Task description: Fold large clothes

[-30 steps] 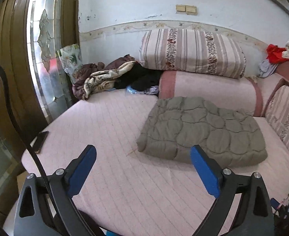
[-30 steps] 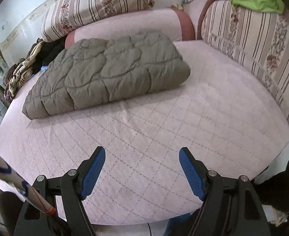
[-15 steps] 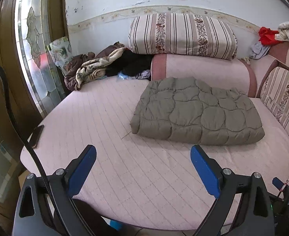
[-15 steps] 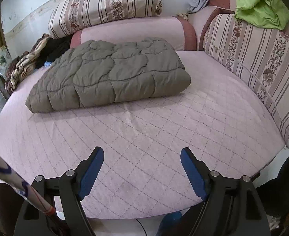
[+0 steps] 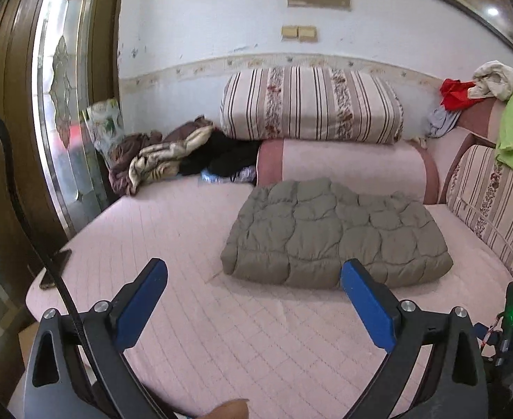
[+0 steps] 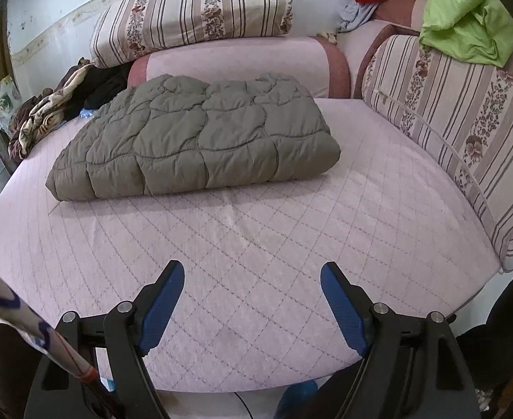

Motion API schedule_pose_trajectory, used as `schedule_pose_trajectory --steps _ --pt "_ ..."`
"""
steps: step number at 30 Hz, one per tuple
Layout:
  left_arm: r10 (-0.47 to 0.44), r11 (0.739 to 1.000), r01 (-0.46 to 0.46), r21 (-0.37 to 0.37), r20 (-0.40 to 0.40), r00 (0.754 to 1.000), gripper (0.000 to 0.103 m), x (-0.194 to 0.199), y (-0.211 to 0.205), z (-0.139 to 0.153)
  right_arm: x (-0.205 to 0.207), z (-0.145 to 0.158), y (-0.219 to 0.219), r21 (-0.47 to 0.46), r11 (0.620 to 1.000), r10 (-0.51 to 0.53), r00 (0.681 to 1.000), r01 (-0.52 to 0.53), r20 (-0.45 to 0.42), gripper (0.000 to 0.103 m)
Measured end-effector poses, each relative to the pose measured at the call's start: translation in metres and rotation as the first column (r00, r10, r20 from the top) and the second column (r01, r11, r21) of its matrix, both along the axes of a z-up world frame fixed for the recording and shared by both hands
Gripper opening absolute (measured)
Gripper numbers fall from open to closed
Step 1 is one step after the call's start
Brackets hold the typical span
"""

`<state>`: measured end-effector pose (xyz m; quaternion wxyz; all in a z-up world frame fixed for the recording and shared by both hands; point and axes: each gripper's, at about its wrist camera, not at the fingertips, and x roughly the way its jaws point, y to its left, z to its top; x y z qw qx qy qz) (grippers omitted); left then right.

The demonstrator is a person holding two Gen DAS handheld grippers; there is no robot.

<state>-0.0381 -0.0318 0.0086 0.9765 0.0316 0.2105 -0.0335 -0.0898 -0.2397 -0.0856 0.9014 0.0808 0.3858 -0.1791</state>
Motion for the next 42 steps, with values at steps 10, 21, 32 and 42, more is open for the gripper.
schedule_pose_trajectory --steps 10,21,32,42 --pt "-0.101 0.995 0.101 -0.01 -0.178 0.979 0.1 0.015 -0.012 -0.015 0.004 -0.001 0.004 -0.037 0.999 -0.003 1.0 0.003 -0.019 0.084" --pt "-0.046 0.998 0.053 0.017 -0.297 0.954 0.1 0.027 -0.012 -0.047 0.009 -0.006 0.008 -0.061 0.998 -0.005 0.998 0.002 -0.058 0.085" --pt "-0.049 0.998 0.058 0.014 -0.369 0.928 0.1 0.04 -0.013 -0.063 0.016 -0.005 0.003 -0.085 0.996 -0.028 0.995 0.02 -0.093 0.085" --pt "-0.044 0.998 0.059 0.028 -0.387 0.921 0.1 0.045 -0.015 -0.07 0.025 0.011 -0.008 -0.112 0.992 -0.062 0.993 0.051 -0.101 0.088"
